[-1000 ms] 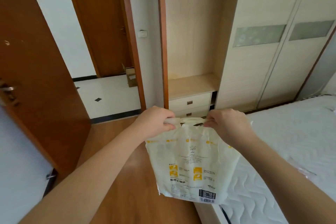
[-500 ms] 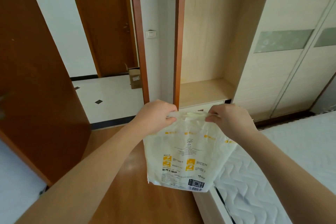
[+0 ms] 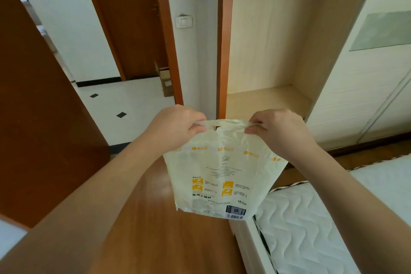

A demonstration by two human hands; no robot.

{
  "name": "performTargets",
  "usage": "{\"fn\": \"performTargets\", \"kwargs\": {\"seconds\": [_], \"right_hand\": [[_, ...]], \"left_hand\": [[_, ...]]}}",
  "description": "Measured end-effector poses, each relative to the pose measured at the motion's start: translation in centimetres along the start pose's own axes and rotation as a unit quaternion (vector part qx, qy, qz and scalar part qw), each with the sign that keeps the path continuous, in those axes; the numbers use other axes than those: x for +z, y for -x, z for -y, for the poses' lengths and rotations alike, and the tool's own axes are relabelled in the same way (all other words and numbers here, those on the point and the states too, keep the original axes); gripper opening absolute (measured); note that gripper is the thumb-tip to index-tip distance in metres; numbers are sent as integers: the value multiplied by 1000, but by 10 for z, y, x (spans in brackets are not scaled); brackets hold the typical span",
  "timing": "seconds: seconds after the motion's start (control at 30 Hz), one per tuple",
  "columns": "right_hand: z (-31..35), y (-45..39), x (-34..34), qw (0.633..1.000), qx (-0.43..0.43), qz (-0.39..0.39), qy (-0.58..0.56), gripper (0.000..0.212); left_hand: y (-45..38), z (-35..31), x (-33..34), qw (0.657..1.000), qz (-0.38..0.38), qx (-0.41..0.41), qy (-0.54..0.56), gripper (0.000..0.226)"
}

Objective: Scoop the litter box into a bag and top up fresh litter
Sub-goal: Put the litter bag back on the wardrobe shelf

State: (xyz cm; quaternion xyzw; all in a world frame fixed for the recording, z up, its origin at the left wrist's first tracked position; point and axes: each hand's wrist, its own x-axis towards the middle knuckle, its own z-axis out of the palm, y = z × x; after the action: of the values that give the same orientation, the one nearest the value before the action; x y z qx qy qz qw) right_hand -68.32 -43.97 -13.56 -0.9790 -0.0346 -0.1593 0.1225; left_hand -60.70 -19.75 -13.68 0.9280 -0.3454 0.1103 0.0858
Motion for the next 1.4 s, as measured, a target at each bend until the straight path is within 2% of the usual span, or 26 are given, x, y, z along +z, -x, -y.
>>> {"fn": "performTargets", "kwargs": {"seconds": [0.23,0.37,0.53,0.67,0.9,1.2,1.4], "right_hand": [[-34,-85,19,1000,19,-3,-6,21],[-56,-135,35,998,58,-11,-2,19],[-82,-199,54,993,117,-19,9,17],[-107,-238,64,983,183,-17,8,16],[-148,-273,71,966,258,-25,26,12],[-210,-307,66,949,304,-53,67,18],[-282,-331,67,943,318,-53,85,18]], "left_hand": [[-93,38,20,1000,-17,-4,13,17],[-151,67,38,997,-24,-2,76,11],[-233,104,62,992,-15,36,121,11],[-292,117,78,986,6,102,131,15],[-372,114,101,973,15,165,157,15],[-461,91,139,970,2,157,186,10],[-536,52,171,965,19,140,222,12]]}}
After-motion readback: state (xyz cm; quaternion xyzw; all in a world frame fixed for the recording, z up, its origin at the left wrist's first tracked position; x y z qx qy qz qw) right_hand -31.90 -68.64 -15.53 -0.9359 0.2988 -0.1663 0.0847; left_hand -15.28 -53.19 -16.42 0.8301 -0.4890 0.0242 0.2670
